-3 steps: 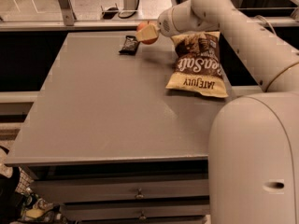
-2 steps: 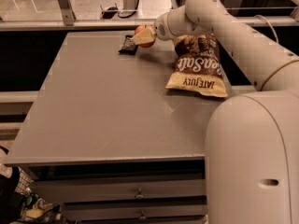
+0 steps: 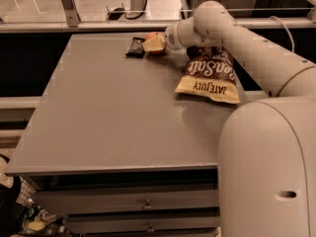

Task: Move apple near rxbar chocolate

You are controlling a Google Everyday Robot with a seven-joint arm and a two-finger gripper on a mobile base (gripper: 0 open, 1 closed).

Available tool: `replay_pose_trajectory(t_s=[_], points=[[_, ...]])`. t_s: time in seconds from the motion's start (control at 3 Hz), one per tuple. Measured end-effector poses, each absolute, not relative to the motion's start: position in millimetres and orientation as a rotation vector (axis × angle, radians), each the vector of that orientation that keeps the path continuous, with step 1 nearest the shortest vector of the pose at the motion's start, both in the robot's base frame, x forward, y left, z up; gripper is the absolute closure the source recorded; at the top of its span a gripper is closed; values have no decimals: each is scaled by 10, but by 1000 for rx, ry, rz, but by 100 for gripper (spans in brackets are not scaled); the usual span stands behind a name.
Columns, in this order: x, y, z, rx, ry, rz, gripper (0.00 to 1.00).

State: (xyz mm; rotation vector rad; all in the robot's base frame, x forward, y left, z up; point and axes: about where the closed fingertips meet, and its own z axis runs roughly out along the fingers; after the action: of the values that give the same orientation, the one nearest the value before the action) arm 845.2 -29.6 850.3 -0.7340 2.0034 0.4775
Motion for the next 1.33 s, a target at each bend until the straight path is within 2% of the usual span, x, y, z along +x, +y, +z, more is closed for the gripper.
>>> replay_pose_trajectory(t_s=[0.67, 1.0, 1.33], points=[[8452, -294, 8518, -734, 2004, 478, 54], [8453, -269, 8498, -737, 2005, 481, 25], [8454, -258, 8491, -739, 2006, 483, 0]])
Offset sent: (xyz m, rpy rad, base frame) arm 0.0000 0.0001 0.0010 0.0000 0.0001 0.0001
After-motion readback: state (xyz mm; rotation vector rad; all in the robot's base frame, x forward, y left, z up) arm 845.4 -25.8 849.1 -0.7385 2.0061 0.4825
